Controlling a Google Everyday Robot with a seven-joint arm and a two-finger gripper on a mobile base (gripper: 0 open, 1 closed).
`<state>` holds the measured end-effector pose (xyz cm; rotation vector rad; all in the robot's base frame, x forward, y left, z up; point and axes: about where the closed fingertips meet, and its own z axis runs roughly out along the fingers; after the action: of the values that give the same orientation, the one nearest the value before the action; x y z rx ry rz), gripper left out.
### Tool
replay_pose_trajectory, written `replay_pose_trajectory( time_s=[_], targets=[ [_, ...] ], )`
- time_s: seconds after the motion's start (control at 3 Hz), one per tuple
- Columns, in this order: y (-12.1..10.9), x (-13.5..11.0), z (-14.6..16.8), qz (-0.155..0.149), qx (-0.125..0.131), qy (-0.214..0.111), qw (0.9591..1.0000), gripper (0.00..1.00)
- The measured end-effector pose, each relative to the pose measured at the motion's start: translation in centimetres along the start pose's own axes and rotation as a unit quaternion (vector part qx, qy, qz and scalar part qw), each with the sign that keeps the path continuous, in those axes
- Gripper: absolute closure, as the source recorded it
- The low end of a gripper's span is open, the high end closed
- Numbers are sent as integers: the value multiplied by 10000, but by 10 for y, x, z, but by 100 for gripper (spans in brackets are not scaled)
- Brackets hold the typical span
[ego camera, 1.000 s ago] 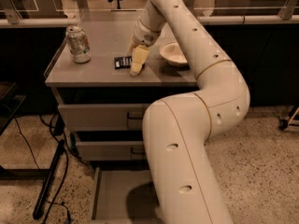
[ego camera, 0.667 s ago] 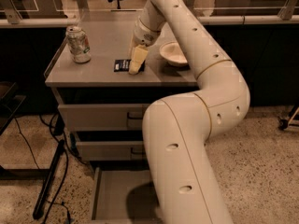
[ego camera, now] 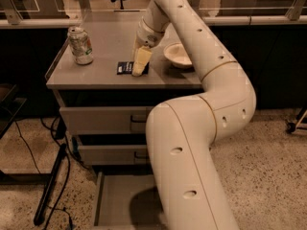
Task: Place rxbar blueberry into bottom drawer
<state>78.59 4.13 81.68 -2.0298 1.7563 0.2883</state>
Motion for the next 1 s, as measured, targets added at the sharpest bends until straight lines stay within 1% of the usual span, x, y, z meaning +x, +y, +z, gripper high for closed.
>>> replay_pose_trajectory(
  time_s=[0.33,0.67,1.0],
  targets=[
    [-1,-5,-10,0,1,0,10000,100],
    [-1,-6,-12,1,4,-1,10000,100],
    [-22,-22,-66,44,742,-137,9971,100]
  ],
)
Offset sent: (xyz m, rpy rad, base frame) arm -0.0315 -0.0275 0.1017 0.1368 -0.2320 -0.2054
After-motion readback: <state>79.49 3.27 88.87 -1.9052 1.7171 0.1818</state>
